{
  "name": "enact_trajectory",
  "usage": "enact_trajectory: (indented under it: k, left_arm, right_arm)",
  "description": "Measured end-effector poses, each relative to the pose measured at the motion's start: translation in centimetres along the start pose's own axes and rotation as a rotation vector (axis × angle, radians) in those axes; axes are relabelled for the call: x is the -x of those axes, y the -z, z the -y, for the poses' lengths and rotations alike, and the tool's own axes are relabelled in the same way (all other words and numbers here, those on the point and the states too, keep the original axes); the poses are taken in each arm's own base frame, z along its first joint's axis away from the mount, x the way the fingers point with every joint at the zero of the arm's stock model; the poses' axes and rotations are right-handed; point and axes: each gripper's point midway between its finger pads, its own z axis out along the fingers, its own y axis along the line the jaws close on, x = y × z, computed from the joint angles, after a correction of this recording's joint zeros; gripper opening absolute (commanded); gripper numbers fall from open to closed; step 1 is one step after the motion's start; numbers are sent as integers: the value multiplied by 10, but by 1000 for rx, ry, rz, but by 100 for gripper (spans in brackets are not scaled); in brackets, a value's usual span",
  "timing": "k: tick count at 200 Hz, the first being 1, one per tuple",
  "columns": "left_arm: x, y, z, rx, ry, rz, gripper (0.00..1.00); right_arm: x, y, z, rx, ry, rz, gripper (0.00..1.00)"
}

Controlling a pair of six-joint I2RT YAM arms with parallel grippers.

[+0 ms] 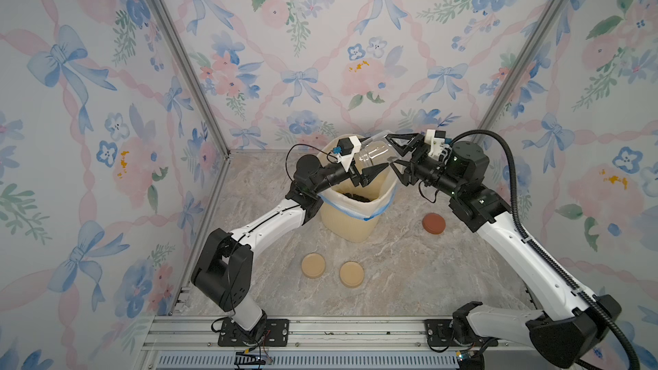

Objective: Empty moldy tea leaves from jars
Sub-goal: Place the jar at the center of the board.

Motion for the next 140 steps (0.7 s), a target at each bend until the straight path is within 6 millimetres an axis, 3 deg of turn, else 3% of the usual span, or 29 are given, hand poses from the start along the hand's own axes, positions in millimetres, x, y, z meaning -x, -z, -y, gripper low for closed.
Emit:
enact_trajectory:
  k: [57,140]
  left_arm:
    - [9,16,-35,104,-5,7,49]
    - [31,107,-115,384,-49,0,50]
  right_arm:
    - [-1,0,0,1,3,-3,100]
    - [-1,1,2,-14,56,-8,100]
